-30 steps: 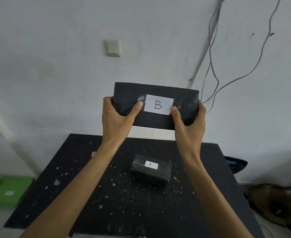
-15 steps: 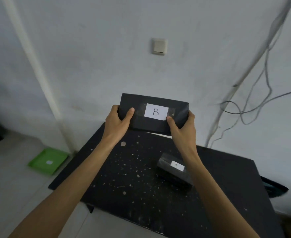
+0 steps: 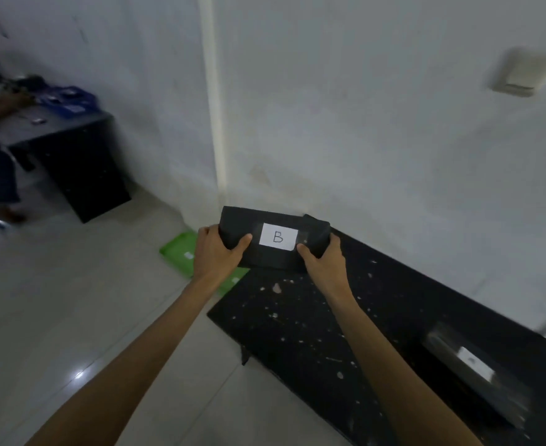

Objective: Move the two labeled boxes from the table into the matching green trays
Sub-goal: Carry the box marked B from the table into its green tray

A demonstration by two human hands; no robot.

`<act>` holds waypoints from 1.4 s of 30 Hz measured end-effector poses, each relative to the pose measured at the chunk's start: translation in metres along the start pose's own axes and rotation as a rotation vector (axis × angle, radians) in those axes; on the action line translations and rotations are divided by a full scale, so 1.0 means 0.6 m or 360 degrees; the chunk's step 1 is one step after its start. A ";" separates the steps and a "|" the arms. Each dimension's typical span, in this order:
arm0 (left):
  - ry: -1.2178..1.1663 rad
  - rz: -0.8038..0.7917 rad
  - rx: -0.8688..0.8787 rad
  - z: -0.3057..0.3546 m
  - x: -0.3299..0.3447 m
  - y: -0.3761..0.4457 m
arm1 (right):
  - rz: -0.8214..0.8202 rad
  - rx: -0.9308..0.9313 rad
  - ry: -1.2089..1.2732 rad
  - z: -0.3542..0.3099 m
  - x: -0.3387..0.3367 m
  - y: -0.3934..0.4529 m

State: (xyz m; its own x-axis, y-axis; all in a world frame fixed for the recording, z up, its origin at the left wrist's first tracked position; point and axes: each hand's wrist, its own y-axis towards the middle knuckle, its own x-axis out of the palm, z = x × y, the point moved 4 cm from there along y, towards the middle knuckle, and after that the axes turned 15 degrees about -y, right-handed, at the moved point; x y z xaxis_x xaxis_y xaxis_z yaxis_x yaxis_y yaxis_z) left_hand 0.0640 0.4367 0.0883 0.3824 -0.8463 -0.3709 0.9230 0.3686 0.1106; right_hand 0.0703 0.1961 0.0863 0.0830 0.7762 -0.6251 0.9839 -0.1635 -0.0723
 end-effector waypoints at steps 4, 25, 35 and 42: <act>-0.0105 -0.0026 -0.0122 -0.098 -0.092 0.069 | -0.0227 -0.0003 -0.0087 -0.064 0.157 0.022; 0.0453 -0.0084 -0.0829 -0.522 -0.275 0.550 | -0.0810 0.0141 -0.0286 -0.205 0.771 0.325; 0.0343 -0.0232 -0.1039 -0.713 -0.294 0.763 | -0.0765 0.0441 -0.0343 -0.240 1.000 0.485; 0.0200 -0.0571 -0.1049 -0.900 -0.300 0.995 | -0.0516 0.0654 -0.0333 -0.254 1.204 0.618</act>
State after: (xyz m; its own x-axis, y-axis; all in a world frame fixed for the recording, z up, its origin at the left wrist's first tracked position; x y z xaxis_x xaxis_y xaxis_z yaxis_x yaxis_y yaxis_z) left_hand 0.5226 1.0169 -0.2767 0.0194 -0.9220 -0.3867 0.7580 0.2658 -0.5956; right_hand 0.5193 0.7891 -0.2737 -0.2877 0.6959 -0.6580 0.8078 -0.1927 -0.5570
